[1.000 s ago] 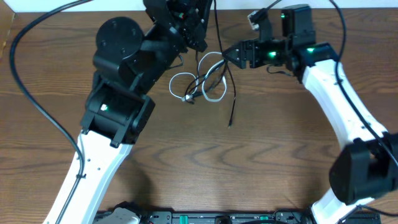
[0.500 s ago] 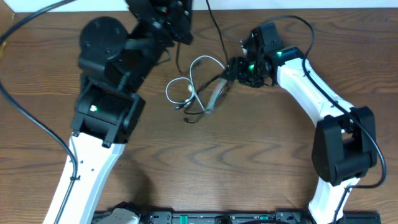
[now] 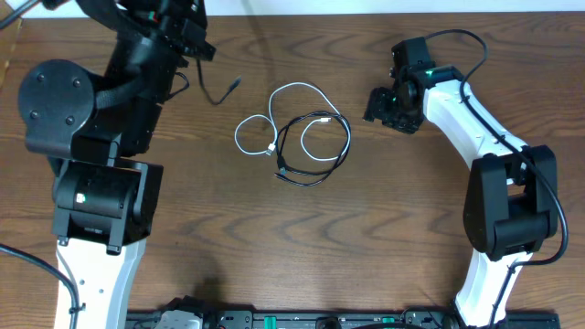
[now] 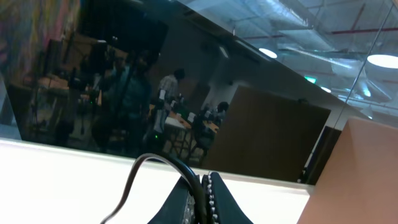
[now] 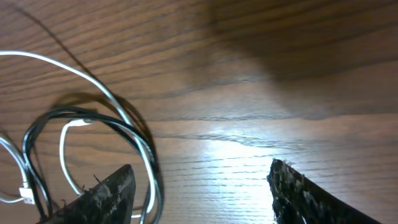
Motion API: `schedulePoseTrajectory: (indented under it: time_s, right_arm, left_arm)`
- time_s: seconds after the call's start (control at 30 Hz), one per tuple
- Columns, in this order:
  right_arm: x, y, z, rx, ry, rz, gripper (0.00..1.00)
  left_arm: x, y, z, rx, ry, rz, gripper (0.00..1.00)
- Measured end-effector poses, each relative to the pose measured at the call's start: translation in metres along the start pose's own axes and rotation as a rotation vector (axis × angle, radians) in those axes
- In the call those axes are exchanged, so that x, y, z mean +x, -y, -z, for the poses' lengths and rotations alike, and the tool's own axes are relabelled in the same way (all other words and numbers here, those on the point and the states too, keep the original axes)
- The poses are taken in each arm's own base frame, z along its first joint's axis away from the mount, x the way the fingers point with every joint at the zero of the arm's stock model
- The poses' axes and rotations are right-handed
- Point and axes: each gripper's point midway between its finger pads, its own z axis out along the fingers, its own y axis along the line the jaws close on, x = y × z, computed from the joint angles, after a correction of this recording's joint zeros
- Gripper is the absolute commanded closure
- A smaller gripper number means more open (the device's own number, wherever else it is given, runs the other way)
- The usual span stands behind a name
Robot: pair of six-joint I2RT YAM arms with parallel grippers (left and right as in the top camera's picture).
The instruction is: Untangle cables
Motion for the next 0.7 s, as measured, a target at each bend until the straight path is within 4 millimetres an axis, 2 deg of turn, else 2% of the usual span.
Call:
schedulePoseTrajectory:
  time_s: [0.1,0.2,0.27,0.37,0.53,0.63,0.7]
  right_arm:
    - [-0.005,-0.001,0.001,-0.021,0.010,0.041,0.30]
    - [-0.005,-0.012,0.002,-0.076,0.004,0.125,0.27]
    - [-0.005,-0.026,0.008,-0.142,-0.009,0.210,0.26]
    - [-0.009,-0.056,0.031,-0.271,-0.008,0.352,0.23]
    - [-0.016,-0.115,0.094,-0.537,0.066,0.598,0.20]
    - [-0.010,-0.148,0.149,-0.719,0.150,0.765,0.19]
    - [-0.001,-0.162,0.182,-0.822,0.200,0.863,0.19]
  left_arm:
    - [0.001,-0.001,0.000,-0.001,-0.002,0.000,0.93]
    - [0.008,0.000,0.000,0.006,-0.035,0.005,0.92]
    - [0.021,0.002,-0.001,0.030,-0.090,0.013,0.93]
    - [0.046,0.005,-0.003,0.078,-0.190,0.034,0.93]
    - [0.087,0.016,-0.005,0.190,-0.355,0.081,0.92]
    - [0.097,0.030,-0.001,0.286,-0.411,0.099,0.92]
    - [0.099,0.039,0.004,0.347,-0.437,0.106,0.92]
